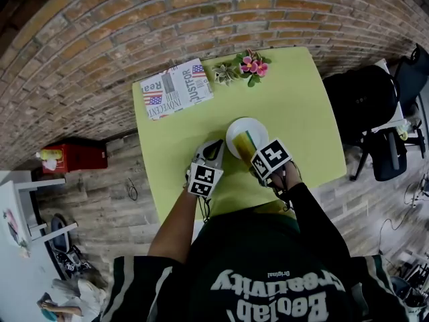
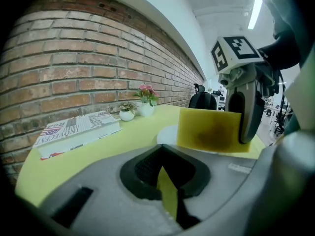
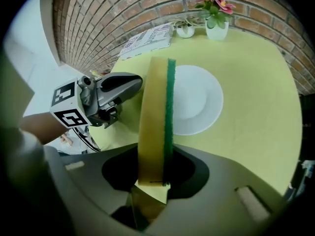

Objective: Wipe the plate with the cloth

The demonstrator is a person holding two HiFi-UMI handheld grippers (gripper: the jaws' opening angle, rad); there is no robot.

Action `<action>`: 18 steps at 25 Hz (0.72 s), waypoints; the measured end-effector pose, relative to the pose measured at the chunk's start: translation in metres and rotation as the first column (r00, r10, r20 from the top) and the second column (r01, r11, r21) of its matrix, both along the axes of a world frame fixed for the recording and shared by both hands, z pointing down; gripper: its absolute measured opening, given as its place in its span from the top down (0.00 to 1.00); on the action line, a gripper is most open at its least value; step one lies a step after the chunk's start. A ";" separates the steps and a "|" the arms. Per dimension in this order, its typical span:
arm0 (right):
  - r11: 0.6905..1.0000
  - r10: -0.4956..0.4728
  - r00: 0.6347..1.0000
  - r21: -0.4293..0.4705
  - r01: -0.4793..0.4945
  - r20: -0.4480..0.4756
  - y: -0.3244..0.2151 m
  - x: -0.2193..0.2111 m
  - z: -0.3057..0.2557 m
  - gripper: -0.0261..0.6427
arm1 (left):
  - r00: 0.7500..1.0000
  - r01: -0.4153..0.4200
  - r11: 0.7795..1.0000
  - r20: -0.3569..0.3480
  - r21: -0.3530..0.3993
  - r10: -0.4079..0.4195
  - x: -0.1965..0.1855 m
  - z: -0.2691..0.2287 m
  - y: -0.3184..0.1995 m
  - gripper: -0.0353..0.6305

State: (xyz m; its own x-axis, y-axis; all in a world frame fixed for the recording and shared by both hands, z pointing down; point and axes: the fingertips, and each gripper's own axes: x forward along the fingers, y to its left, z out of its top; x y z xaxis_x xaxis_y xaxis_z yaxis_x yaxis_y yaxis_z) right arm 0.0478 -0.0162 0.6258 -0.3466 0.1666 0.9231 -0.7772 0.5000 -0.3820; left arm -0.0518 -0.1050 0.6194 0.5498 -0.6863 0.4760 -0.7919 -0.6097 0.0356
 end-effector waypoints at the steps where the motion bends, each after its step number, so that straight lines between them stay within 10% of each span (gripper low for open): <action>1: 1.000 -0.010 1.000 -0.006 0.010 0.004 0.003 -0.004 0.001 0.76 | 1.000 0.004 1.000 -0.001 0.002 -0.004 0.000 0.000 0.000 0.94; 18: 0.998 -0.045 0.999 -0.041 0.044 -0.024 0.016 -0.006 0.010 0.76 | 1.000 0.000 1.000 -0.004 0.005 0.000 -0.001 -0.001 0.001 0.94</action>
